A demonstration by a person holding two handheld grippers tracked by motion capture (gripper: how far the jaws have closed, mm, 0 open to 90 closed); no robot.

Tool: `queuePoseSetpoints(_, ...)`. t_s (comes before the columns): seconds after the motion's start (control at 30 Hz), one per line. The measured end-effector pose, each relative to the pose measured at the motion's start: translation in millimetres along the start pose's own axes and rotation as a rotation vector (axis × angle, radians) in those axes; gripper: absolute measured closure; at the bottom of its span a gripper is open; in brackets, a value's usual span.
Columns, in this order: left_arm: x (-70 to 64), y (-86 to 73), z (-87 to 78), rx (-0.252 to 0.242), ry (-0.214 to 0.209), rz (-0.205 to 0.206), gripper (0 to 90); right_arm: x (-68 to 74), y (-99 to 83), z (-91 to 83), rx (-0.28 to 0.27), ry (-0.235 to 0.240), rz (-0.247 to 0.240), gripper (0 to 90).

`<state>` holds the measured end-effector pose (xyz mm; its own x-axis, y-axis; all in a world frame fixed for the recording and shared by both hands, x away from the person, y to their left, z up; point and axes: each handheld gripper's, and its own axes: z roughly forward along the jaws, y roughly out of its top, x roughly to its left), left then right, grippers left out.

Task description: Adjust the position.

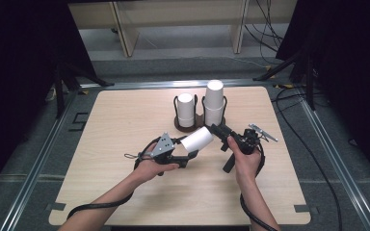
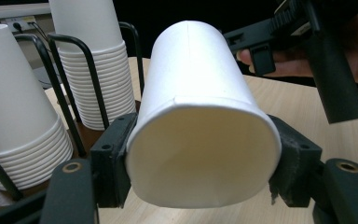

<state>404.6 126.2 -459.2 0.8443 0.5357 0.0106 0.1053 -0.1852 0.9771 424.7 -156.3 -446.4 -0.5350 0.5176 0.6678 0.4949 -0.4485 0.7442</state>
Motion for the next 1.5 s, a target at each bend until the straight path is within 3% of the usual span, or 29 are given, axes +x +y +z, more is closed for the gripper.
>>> queuePoseSetpoints(0.03,0.8,-0.1,-0.6,0.003,-0.002,-0.001,33.6,-0.3,0.5,-1.8,0.007,0.010,-0.003,22.1)
queuePoseSetpoints(0.07,3.3,0.4,-3.9,0.032,0.003,0.011,33.6,-2.1,1.5,-4.3,0.008,0.000,-0.039,22.2)
queuePoseSetpoints(0.13,4.2,0.0,-4.8,0.030,0.003,0.005,33.6,-1.6,1.7,-5.3,0.012,-0.004,-0.031,22.4)
queuePoseSetpoints(0.17,5.4,0.3,-6.3,0.039,0.000,0.009,33.6,-4.2,2.5,-8.3,0.011,0.011,-0.073,23.4)
queuePoseSetpoints(0.27,7.2,1.1,-9.8,0.051,-0.004,0.015,33.6,-4.7,2.9,-10.0,0.009,-0.005,-0.083,25.0)
queuePoseSetpoints(0.3,7.6,1.0,-9.8,0.044,-0.006,0.014,33.6,-7.1,2.9,-12.5,0.015,0.008,-0.109,25.7)
queuePoseSetpoints(0.47,11.1,3.2,-15.7,0.065,-0.020,0.022,33.5,-9.1,1.6,-15.4,0.041,-0.001,-0.120,26.5)
queuePoseSetpoints(0.5,11.6,3.9,-17.2,0.074,-0.019,0.030,33.5,-11.9,1.5,-16.1,0.040,0.009,-0.152,26.5)
queuePoseSetpoints(0.63,15.3,5.9,-21.5,0.099,-0.033,0.043,33.5,-14.0,1.9,-20.2,0.075,0.005,-0.193,27.1)
queuePoseSetpoints(0.67,15.3,5.9,-21.5,0.099,-0.033,0.043,33.5,-14.0,1.9,-20.2,0.075,0.005,-0.193,27.1)
queuePoseSetpoints(0.7,16.0,6.1,-22.3,0.104,-0.036,0.045,33.5,-12.1,1.3,-21.7,0.094,0.003,-0.160,27.1)
queuePoseSetpoints(0.77,18.9,7.4,-25.0,0.120,-0.054,0.059,33.5,-17.7,2.4,-23.9,0.099,0.012,-0.217,27.0)
queuePoseSetpoints(0.93,20.5,8.6,-27.5,0.143,-0.075,0.077,33.5,-20.5,3.3,-26.8,0.124,0.005,-0.272,26.2)
queuePoseSetpoints(0.97,20.9,8.9,-27.8,0.148,-0.078,0.083,33.5,-18.4,2.3,-28.0,0.148,-0.002,-0.247,25.9)
queuePoseSetpoints(1.03,22.2,9.9,-28.7,0.161,-0.085,0.095,33.5,-22.6,2.8,-28.1,0.147,0.003,-0.307,25.8)
queuePoseSetpoints(1.1,23.0,10.9,-29.2,0.167,-0.093,0.101,33.5,-22.3,2.1,-29.5,0.160,0.009,-0.302,25.4)
queuePoseSetpoints(1.37,24.5,16.1,-30.3,0.212,-0.133,0.140,33.5,-24.4,2.2,-27.9,0.205,0.048,-0.420,24.6)
queuePoseSetpoints(1.43,25.4,17.2,-30.9,0.220,-0.140,0.146,33.5,-24.0,1.6,-28.1,0.213,0.050,-0.415,24.7)
queuePoseSetpoints(1.5,26.5,18.2,-31.5,0.228,-0.154,0.148,33.5,-23.8,1.6,-28.6,0.248,0.048,-0.440,24.7)
